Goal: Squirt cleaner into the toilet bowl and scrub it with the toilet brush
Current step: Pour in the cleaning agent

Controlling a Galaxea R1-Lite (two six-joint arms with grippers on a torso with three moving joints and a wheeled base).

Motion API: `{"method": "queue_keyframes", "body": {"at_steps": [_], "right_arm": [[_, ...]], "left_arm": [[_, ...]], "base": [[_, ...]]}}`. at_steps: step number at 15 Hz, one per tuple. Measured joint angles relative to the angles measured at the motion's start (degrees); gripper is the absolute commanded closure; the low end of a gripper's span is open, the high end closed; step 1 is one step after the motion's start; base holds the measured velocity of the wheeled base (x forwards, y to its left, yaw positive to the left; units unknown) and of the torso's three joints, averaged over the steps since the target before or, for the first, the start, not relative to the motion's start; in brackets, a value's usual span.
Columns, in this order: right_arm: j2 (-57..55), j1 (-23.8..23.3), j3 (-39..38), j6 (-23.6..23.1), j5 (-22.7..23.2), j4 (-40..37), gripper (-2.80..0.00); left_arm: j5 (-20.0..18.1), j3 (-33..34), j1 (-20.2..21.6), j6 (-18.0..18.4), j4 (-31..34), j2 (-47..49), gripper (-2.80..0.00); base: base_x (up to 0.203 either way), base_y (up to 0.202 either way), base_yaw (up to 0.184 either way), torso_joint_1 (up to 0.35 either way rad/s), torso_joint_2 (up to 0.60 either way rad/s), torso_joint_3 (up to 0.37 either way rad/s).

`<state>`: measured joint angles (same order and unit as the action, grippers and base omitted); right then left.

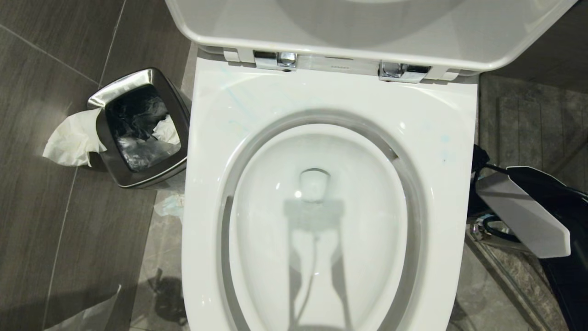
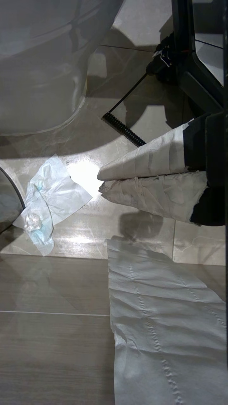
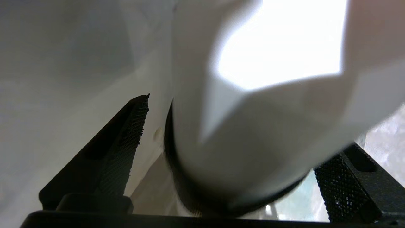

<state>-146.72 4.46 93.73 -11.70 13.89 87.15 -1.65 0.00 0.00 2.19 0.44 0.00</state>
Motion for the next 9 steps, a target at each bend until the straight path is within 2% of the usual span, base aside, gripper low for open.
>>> {"method": "queue_keyframes", "body": {"at_steps": [2,3,9], "right_arm": [[-0.72,-0.02,1.18,0.08,0.0,0.0,-2.8],[-1.06,-0.02,1.69,0.11,0.0,0.02,0.0],[-2.15,0.0,3.08,0.44,0.0,0.04,0.0]], "left_arm": [[0.0,0.0,-0.02,0.0,-0.02,0.0,0.0],[0.0,0.0,0.0,0.0,0.0,0.0,0.0],[-0.02,0.0,0.0,0.0,0.0,0.0,0.0]], "base": [[0.0,0.0,0.0,0.0,0.0,0.0],[0.0,0.0,0.0,0.0,0.0,0.0],[0.0,0.0,0.0,0.0,0.0,0.0]]}}
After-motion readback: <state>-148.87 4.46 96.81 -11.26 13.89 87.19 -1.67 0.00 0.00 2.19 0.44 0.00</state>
